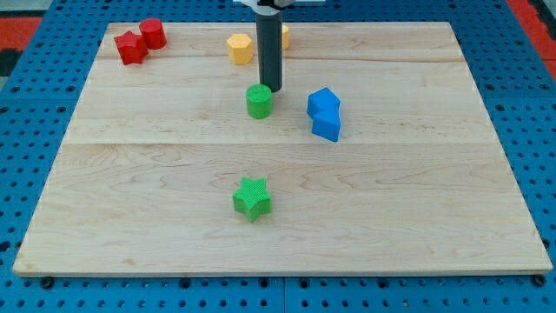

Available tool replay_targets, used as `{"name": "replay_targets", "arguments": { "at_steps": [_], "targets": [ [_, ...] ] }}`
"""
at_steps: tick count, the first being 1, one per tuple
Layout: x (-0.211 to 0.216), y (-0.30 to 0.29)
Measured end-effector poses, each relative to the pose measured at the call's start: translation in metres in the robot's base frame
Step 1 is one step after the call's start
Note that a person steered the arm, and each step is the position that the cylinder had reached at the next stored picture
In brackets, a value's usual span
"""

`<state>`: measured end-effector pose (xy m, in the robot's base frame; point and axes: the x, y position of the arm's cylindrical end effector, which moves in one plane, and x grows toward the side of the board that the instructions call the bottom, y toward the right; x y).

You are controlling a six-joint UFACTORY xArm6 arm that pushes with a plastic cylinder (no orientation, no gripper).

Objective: Push the green circle into the green star

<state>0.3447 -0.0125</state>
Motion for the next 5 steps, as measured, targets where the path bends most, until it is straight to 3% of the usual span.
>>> {"name": "replay_targets", "arguments": {
  "at_steps": [1,3,4,5],
  "targets": [
    [-0.014,-0.035],
    [0.078,-0.024],
    [0.093,0.004],
    [0.136,0.012]
  ]
}}
